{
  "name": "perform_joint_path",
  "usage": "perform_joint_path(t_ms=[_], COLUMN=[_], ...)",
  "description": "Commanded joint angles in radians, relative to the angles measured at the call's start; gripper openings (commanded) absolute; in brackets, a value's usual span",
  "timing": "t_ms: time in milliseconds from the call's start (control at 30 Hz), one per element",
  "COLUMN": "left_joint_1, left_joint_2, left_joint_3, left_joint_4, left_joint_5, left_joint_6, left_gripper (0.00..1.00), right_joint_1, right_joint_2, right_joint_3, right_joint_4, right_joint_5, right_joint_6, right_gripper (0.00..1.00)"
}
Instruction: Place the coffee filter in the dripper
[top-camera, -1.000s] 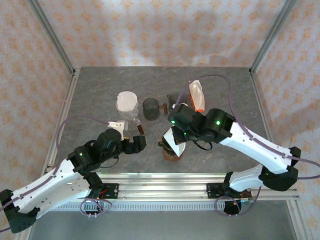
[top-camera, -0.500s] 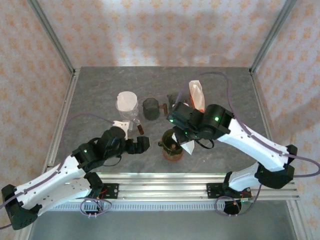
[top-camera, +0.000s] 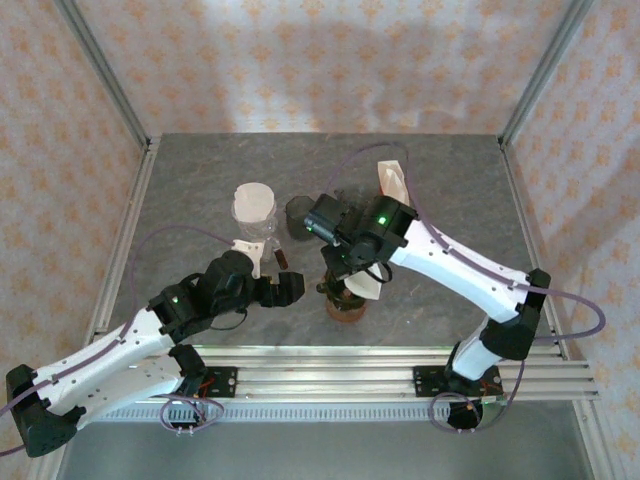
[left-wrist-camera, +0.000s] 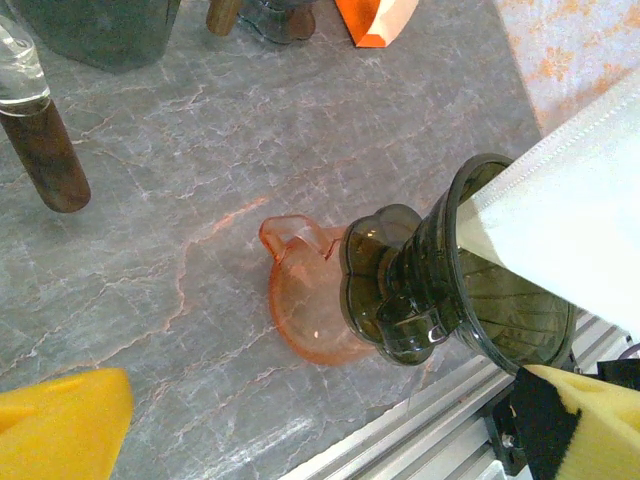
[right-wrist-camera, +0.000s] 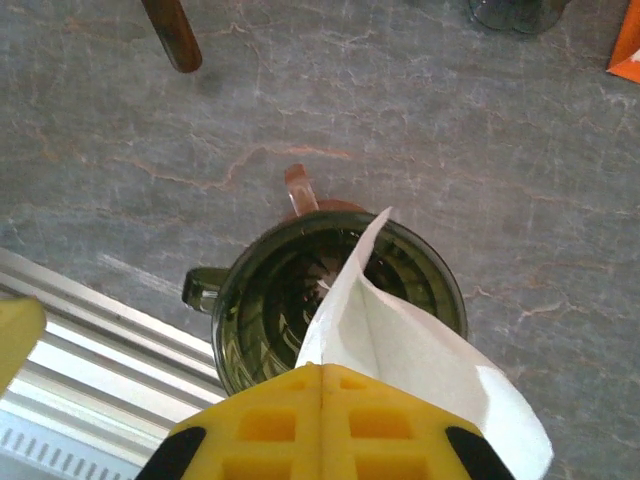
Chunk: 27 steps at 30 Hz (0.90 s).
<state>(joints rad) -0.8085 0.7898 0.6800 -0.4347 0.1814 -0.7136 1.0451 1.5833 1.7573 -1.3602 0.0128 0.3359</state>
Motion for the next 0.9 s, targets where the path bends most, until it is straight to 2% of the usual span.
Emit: perform_joint_path(t_ms=[0, 467, 567, 667, 767, 867], left_joint_1=[0.009, 0.009, 0.008, 0.007, 0.004, -0.021], left_joint_2=[0.001, 0.009, 0.008, 0.010, 0.021, 0.047], left_joint_3=[0.007, 0.013, 0.021, 0.041, 0.068, 0.111], left_joint_4=[0.041, 0.056, 0.057, 0.053, 0.044, 0.033], left_joint_5=[0.022, 0.035, 0.042, 0.045, 0.043, 0.012], left_joint_6=[-0.008, -0.023, -0.023, -0.017, -0.008, 0.018], left_gripper=[0.98, 0.98, 0.93, 0.83, 0.73, 0.70], right_joint_1=[-0.004, -0.011, -0.011, -0.011, -0.011, -0.010], right_joint_2=[0.018, 0.032, -0.002, -0.058, -0.121, -0.213], right_joint_3=[-0.029, -0.173, -0.175, -0.197, -0.230, -0.301], right_joint_4=[0.064, 0.235, 0.253, 0.280, 0.302, 0.337], right_joint_5=[-0.025, -0.068, -0.058, -0.051, -0.038, -0.001], right_joint_6=[-0.020, 0.019, 0.028, 0.042, 0.058, 0.078], right_gripper=[0.00, 0.01, 0.25, 0.40, 0.47, 0.50])
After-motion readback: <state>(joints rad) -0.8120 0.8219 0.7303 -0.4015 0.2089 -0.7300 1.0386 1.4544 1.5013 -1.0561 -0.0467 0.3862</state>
